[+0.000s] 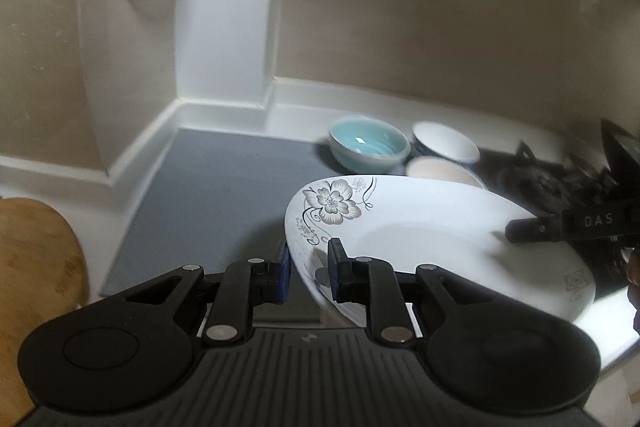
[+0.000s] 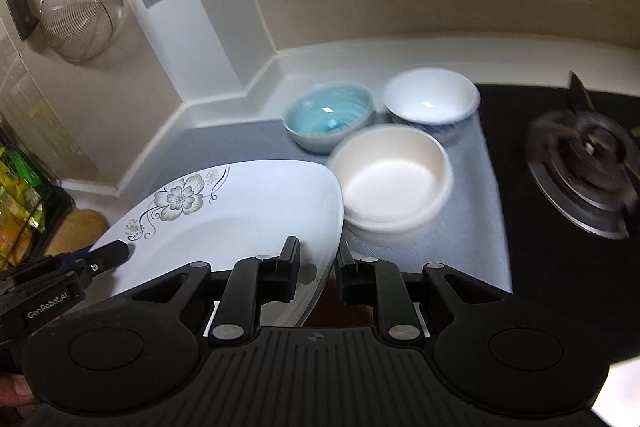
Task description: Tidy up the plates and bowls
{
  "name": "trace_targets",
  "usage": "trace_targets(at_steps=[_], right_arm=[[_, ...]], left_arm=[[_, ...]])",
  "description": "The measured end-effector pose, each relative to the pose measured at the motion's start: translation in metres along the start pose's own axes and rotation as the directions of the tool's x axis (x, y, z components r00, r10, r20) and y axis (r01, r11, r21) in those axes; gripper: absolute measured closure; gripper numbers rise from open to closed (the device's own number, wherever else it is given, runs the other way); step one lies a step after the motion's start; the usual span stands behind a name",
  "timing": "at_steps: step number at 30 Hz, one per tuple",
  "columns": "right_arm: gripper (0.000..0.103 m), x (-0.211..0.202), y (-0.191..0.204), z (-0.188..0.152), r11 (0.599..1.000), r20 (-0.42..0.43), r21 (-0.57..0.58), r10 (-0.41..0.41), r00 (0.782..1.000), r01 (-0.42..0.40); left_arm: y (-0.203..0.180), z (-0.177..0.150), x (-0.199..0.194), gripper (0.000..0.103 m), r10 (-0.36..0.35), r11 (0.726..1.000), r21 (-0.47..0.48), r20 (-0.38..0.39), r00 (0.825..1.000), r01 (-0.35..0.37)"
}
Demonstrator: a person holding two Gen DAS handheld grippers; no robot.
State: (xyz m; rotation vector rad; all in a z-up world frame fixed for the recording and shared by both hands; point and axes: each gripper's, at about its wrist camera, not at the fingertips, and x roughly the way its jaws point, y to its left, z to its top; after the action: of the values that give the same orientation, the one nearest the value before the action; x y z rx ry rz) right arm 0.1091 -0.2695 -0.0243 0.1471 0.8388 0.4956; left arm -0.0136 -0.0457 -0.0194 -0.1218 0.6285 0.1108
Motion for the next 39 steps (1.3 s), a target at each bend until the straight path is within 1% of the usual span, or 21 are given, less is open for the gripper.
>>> trace_targets(at_steps=[7, 12, 22, 28, 34, 39], right_arm=[[0.083, -0.003, -0.022, -0.038, 0.999, -0.01, 0.022, -0.023, 1.0, 0.023], [0.083, 0.001, -0.029, -0.051, 1.0, -0.004, 0.015, -0.021, 1.0, 0.021], [0.083, 0.006, -0.036, -0.061, 1.0, 0.0, 0.017, -0.018, 1.0, 0.018], [0.083, 0.008, -0.036, -0.062, 1.0, 0.0, 0.011, -0.024, 1.0, 0.024], [0.083, 0.007, -0.035, -0.065, 0.999, -0.004, 0.012, -0.037, 0.999, 0.037], [0.082, 0.008, -0.03, -0.066, 0.998, 0.002, -0.022, -0.057, 0.998, 0.057]], left_arm=[[-0.018, -0.031, 0.004, 0.081, -0.011, 0.999, 0.03, -0.015, 1.0, 0.011], [-0.02, -0.042, 0.007, 0.081, -0.007, 0.999, 0.042, -0.018, 1.0, 0.008], [-0.023, -0.047, 0.014, 0.081, -0.003, 0.998, 0.066, -0.025, 1.0, 0.005], [-0.023, -0.049, 0.017, 0.081, -0.003, 0.998, 0.067, -0.042, 0.999, 0.006], [-0.023, -0.051, 0.02, 0.081, -0.008, 0.999, 0.047, -0.068, 0.998, 0.011], [-0.021, -0.054, 0.022, 0.08, -0.004, 0.999, 0.032, -0.083, 0.997, 0.007]])
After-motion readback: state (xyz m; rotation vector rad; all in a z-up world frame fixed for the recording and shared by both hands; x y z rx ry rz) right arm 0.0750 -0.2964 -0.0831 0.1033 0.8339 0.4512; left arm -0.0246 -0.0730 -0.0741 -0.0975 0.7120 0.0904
